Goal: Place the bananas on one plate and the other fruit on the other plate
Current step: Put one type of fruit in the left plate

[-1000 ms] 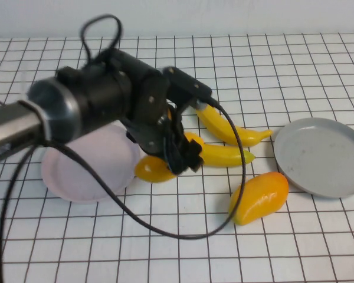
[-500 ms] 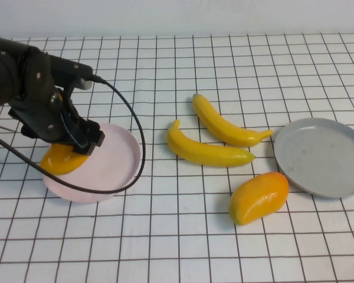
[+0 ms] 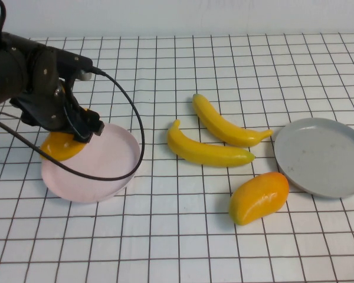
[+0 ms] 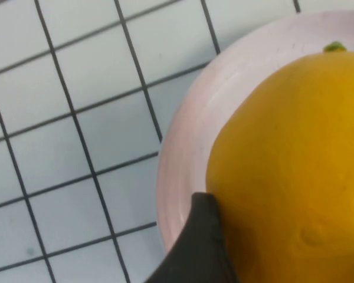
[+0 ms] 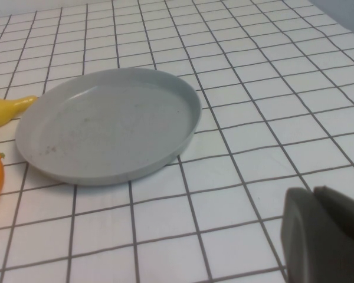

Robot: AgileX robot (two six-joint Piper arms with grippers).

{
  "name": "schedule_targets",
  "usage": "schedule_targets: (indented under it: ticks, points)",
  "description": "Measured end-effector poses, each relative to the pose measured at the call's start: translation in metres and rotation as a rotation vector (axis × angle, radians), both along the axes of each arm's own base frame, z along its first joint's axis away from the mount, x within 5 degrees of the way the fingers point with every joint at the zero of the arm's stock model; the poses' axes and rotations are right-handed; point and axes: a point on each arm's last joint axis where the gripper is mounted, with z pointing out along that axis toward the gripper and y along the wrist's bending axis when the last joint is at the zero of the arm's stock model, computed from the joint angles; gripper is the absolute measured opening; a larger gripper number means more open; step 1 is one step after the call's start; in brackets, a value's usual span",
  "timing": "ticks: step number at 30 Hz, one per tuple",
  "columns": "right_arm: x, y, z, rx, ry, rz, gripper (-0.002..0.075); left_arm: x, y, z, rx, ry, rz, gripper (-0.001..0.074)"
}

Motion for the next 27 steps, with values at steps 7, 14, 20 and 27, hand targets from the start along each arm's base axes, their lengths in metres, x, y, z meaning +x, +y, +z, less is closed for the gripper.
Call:
schedule_targets:
  ticks: [7, 14, 20, 27]
  points:
    - [0.0, 0.0, 0.0, 0.0, 0.0, 0.0, -0.0016, 0.001, -0.003, -0.01, 0.008, 0.05, 0.067, 0.0544]
    - [0.0, 0.0, 0.0, 0.0, 0.0, 0.0, -0.0016, 0.001, -0.014, -0.005, -0.017, 0.031, 0.073, 0.0545]
    - [0.0, 0.0, 0.0, 0.0, 0.0, 0.0, -0.0016, 0.0, -0.012, -0.004, -0.017, 0.042, 0.092, 0.0545]
    - [0.0, 0.0, 0.0, 0.0, 0.0, 0.0, -0.0016, 0.001, -0.01, -0.004, 0.001, 0.033, 0.087, 0.0545]
